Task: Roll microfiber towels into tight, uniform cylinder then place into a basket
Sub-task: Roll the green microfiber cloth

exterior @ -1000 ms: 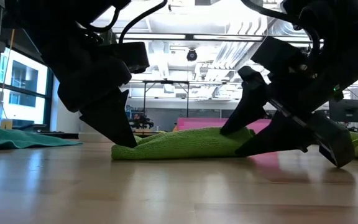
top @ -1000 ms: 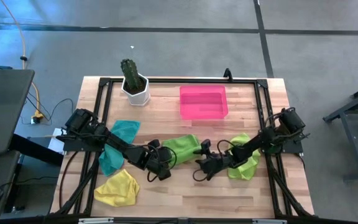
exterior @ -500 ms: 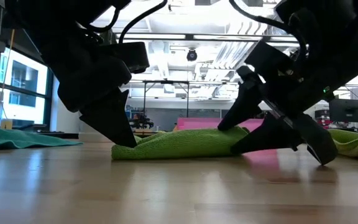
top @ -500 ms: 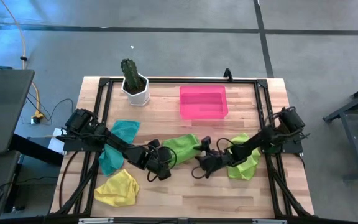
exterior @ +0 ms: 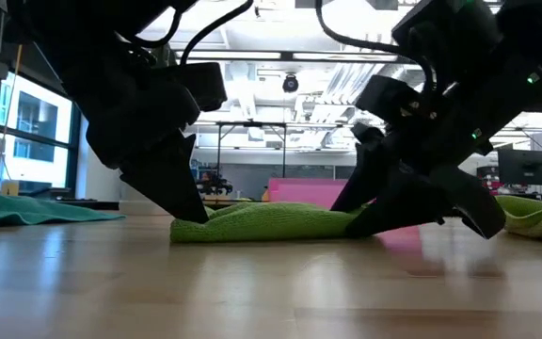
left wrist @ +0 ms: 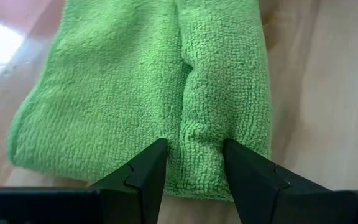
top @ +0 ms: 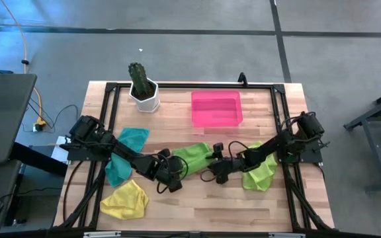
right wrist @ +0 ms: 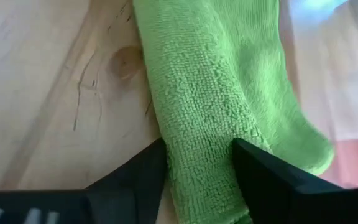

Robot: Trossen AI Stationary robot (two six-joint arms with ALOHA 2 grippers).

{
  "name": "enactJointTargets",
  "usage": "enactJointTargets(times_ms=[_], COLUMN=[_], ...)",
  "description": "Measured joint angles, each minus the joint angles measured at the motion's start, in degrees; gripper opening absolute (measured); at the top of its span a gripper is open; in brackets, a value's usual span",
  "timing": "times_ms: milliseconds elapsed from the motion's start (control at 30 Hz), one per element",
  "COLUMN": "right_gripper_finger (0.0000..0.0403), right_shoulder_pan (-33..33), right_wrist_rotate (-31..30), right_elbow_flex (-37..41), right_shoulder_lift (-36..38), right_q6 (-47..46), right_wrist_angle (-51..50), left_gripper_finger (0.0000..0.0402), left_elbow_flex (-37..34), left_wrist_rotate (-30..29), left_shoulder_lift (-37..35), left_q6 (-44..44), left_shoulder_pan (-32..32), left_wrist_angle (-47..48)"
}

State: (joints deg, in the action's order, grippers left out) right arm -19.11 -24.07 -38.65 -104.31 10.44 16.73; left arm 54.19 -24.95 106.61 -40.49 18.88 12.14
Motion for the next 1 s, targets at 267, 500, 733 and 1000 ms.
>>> enactJointTargets(times_ms=[267,500,733,1000], right_gripper_finger=[0.0079,0.0007,0.0007,0.0006], right_shoulder_pan=[1.99,2.18,3.36,7.55], right_wrist_rotate=[5.32,8.56,23.43,45.0], right_elbow_flex=[-0.02,-0.02,-0.09,0.09], right_shoulder_lift=[0.0,0.11,0.24,0.66], right_q6=[-5.71,-11.09,-19.31,-30.74], right_wrist_angle=[-1.44,-1.49,-0.13,-1.06], left_gripper_finger=[0.0149,0.0149,0.0149,0.0149], left_elbow_flex=[-0.02,0.74,5.31,11.29], left_wrist_rotate=[3.61,3.73,4.22,3.79], left_shoulder_lift=[0.09,-0.27,-1.81,-2.57], left_q6=[0.13,0.6,3.67,7.57], left_shoulder_pan=[0.04,0.04,0.11,1.3], left_wrist_angle=[-3.08,-2.42,5.39,14.2])
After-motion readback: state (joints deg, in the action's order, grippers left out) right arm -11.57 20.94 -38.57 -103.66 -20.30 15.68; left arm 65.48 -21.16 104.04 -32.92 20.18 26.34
